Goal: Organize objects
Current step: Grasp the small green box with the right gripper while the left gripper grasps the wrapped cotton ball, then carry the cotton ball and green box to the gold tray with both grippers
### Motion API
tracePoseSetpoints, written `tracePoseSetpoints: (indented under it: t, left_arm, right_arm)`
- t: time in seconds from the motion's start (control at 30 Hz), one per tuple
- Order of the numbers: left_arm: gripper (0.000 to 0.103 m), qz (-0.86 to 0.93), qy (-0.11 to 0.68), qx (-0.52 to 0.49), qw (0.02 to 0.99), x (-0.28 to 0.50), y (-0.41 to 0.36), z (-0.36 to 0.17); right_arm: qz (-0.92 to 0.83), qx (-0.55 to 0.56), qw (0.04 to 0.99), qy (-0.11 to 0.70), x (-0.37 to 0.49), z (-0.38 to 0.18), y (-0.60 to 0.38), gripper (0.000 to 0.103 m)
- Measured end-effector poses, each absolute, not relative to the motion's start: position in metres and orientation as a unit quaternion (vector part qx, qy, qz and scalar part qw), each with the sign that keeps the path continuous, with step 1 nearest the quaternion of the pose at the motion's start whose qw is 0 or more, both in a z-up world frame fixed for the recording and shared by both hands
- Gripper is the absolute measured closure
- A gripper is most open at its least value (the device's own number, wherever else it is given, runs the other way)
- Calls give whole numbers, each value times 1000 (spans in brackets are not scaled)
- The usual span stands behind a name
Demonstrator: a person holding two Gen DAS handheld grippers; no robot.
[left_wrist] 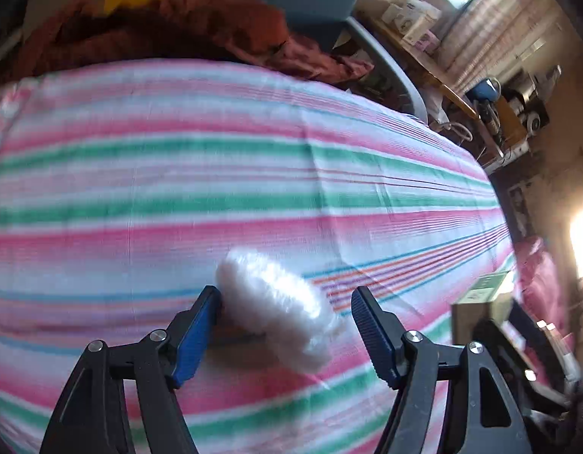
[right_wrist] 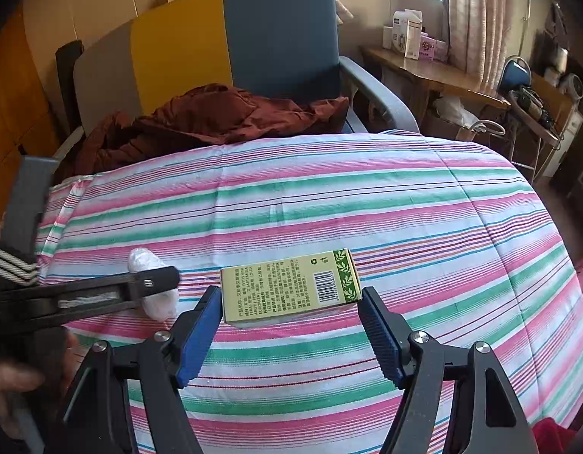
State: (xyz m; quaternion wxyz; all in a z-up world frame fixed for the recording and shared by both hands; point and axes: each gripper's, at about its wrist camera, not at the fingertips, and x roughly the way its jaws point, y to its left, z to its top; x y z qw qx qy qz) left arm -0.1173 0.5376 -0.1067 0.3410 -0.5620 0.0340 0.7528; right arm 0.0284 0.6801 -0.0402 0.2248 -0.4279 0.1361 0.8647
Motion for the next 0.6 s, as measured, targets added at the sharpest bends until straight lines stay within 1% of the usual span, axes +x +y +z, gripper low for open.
tracePoseSetpoints:
  t: [0.03,0.07,0.1,0.13,0.23,0.33,0.6]
  left_arm:
    - [49,759,50,-553,342,-115,539,-108]
    - [50,762,64,-543,347,-113,539,-108]
    - [56,763,72,-534,356,-111,536,-107]
    - [57,763,74,-533,359,-111,533,-107]
    - [60,764,85,-525,367,-106,512,-103]
    - [60,775,97,-506,366,-99,482,-91]
    - [60,820,105,-439,352,-77,400,-39]
  right_arm:
    - [864,-430,224,135,28,-41,680,30]
    - [864,-432,222,135,28,-43,680,30]
    - [863,-435,220,135,27,-45,680,30]
    - [862,-436,220,135,28,-47,680,30]
    - [862,-438,215,137,28,-49,677,30]
    - [864,-442,200,134,24,-51,667,30]
    - [865,-466,150,112,3,-57,618,30]
